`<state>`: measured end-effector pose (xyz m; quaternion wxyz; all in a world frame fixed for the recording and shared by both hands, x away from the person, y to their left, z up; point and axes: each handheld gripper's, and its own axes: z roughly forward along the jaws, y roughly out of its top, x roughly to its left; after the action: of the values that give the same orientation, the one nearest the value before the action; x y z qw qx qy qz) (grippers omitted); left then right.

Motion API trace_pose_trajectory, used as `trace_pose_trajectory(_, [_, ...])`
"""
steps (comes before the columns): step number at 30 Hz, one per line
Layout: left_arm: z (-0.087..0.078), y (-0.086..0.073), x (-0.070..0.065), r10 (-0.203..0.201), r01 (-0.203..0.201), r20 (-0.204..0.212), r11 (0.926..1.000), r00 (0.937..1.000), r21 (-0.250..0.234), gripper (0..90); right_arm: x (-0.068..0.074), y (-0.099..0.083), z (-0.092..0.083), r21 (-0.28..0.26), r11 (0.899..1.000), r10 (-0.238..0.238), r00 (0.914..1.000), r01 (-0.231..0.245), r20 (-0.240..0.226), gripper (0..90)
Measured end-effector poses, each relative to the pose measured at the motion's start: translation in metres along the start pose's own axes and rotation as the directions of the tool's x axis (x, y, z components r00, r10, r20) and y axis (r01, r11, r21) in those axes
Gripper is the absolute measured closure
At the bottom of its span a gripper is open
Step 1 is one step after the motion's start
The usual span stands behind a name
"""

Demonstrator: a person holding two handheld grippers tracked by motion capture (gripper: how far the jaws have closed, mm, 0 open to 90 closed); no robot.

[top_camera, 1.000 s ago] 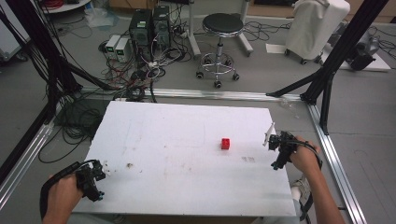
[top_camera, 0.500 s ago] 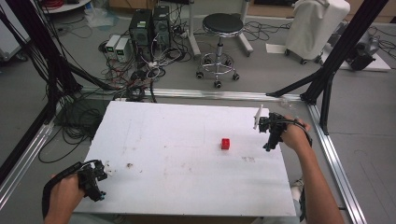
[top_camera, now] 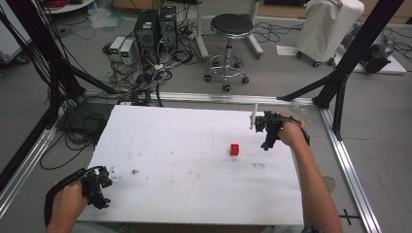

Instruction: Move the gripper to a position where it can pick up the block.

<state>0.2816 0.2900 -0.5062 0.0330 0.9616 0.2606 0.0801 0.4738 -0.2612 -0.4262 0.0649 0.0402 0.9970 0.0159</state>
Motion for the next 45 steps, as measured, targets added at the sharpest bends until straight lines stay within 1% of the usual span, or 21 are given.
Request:
trace_pose_trajectory(1, [0.0, 0.0, 0.0, 0.001, -0.001, 0.0, 1.0, 1.0, -0.001, 22.1, -0.002, 0.006, 0.004, 0.0, 1.0, -0.004, 0.9999, 0.004, -0.011, 6.8])
trace_pose_trajectory(5, [0.0, -0.001, 0.0, -0.006, 0.006, 0.0, 1.0, 1.0, -0.006, 22.1, -0.004, 0.015, 0.011, -0.003, 1.0, -0.017, 0.9996, 0.017, -0.023, 6.8])
trace_pose_trajectory(8, [0.001, -0.002, 0.001, -0.009, 0.009, -0.007, 0.9999, 0.9999, -0.009, 22.1, -0.005, 0.025, 0.017, -0.014, 0.999, -0.032, 0.9988, 0.032, -0.038, 6.8])
trace_pose_trajectory(13, [0.001, -0.002, 0.001, -0.005, 0.005, 0.001, 1.0, 1.0, -0.007, 22.1, -0.007, 0.045, 0.032, -0.017, 0.998, -0.066, 0.996, 0.065, -0.059, 6.8])
trace_pose_trajectory(16, [0.0, -0.003, 0.001, -0.01, 0.01, -0.004, 0.9999, 0.9999, -0.011, 22.1, -0.007, 0.05, 0.037, -0.021, 0.997, -0.07, 0.9955, 0.068, -0.064, 6.8])
trace_pose_trajectory(20, [-0.001, -0.004, 0.002, -0.013, 0.013, -0.001, 0.9998, 0.9999, -0.012, 22.0, -0.005, 0.062, 0.048, -0.032, 0.996, -0.085, 0.9923, 0.082, -0.09, 6.8])
trace_pose_trajectory(22, [-0.001, -0.003, 0.002, -0.012, 0.012, 0.0, 0.9998, 0.9999, -0.013, 22.1, -0.004, 0.064, 0.051, -0.033, 0.996, -0.084, 0.9921, 0.081, -0.093, 6.8])
trace_pose_trajectory(23, [-0.001, -0.003, 0.001, -0.016, 0.016, 0.001, 0.9998, 0.9999, -0.015, 22.1, -0.003, 0.068, 0.055, -0.029, 0.995, -0.098, 0.9906, 0.096, -0.096, 6.8])
trace_pose_trajectory(25, [-0.001, -0.003, 0.001, -0.01, 0.01, -0.003, 0.9998, 0.9999, -0.016, 22.1, -0.003, 0.07, 0.057, -0.024, 0.995, -0.102, 0.9895, 0.1, -0.103, 6.8])
trace_pose_trajectory(26, [-0.001, -0.003, 0.001, -0.01, 0.01, 0.0, 0.9998, 0.9999, -0.014, 22.1, -0.003, 0.073, 0.062, -0.035, 0.991, -0.131, 0.986, 0.128, -0.103, 6.8])
trace_pose_trajectory(27, [-0.001, -0.003, 0.001, -0.011, 0.011, -0.002, 0.9998, 0.9999, -0.018, 22.1, -0.003, 0.073, 0.062, -0.035, 0.991, -0.131, 0.986, 0.128, -0.103, 6.8])
trace_pose_trajectory(28, [-0.002, -0.003, 0.001, -0.01, 0.01, 0.0, 0.9998, 0.9999, -0.015, 22.1, -0.001, 0.076, 0.066, -0.011, 0.994, -0.112, 0.9875, 0.112, -0.111, 6.8])
trace_pose_trajectory(29, [-0.001, -0.003, 0.001, -0.016, 0.016, -0.001, 0.9997, 0.9999, -0.019, 22.0, -0.001, 0.076, 0.066, -0.011, 0.994, -0.112, 0.9875, 0.112, -0.111, 6.8])
trace_pose_trajectory(30, [-0.001, -0.003, 0.001, -0.019, 0.019, 0.001, 0.9996, 0.9998, -0.018, 22.0, -0.001, 0.079, 0.072, -0.018, 0.99, -0.139, 0.9834, 0.138, -0.117, 6.8])
trace_pose_trajectory(31, [-0.001, -0.003, 0.001, -0.019, 0.019, 0.002, 0.9997, 0.9998, -0.018, 22.0, -0.001, 0.079, 0.072, -0.018, 0.99, -0.139, 0.9834, 0.138, -0.117, 6.8])
trace_pose_trajectory(32, [-0.002, -0.003, 0.001, -0.014, 0.014, 0.0, 0.9998, 0.9999, -0.018, 22.1, 0.001, 0.08, 0.074, -0.007, 0.993, -0.122, 0.9847, 0.122, -0.125, 6.8])
trace_pose_trajectory(33, [-0.002, -0.003, 0.001, -0.013, 0.013, 0.001, 0.9998, 0.9999, -0.018, 22.1, 0.001, 0.081, 0.076, 0.001, 0.993, -0.119, 0.9846, 0.12, -0.128, 6.8])
trace_pose_trajectory(35, [-0.002, -0.003, 0.001, -0.014, 0.014, 0.0, 0.9997, 0.9999, -0.02, 22.1, 0.0, 0.083, 0.081, -0.002, 0.99, -0.14, 0.9813, 0.141, -0.132, 6.8])
trace_pose_trajectory(38, [-0.002, -0.003, 0.001, -0.016, 0.016, -0.002, 0.9995, 0.9999, -0.026, 22.1, 0.002, 0.086, 0.085, 0.027, 0.994, -0.105, 0.9841, 0.11, -0.143, 6.8])
trace_pose_trajectory(44, [-0.002, -0.004, 0.002, -0.017, 0.017, -0.001, 0.9995, 0.9999, -0.027, 22.1, 0.002, 0.09, 0.09, 0.023, 0.995, -0.096, 0.9847, 0.1, -0.145, 6.8])
trace_pose_trajectory(45, [-0.002, -0.004, 0.002, -0.018, 0.018, -0.001, 0.9995, 0.9998, -0.027, 22.0, 0.002, 0.09, 0.091, 0.014, 0.994, -0.105, 0.9842, 0.109, -0.142, 6.8])
